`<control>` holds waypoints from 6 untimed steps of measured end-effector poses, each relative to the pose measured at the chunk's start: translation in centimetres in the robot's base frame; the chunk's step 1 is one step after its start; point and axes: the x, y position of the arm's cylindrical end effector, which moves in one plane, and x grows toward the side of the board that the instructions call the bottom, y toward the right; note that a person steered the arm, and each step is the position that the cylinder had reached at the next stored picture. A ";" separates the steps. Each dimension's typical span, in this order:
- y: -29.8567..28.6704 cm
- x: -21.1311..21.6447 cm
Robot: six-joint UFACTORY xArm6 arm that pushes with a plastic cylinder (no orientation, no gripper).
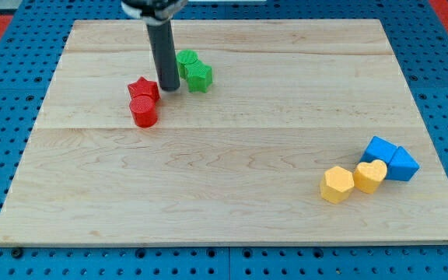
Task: Push the red star towards top left
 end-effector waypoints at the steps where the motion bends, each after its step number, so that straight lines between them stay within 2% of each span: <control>1: 5.7 -2.1; 2: 11.6 -1.9; 3: 7.3 0.4; 4: 5.9 2.5; 5: 5.5 6.3; 6: -2.2 5.3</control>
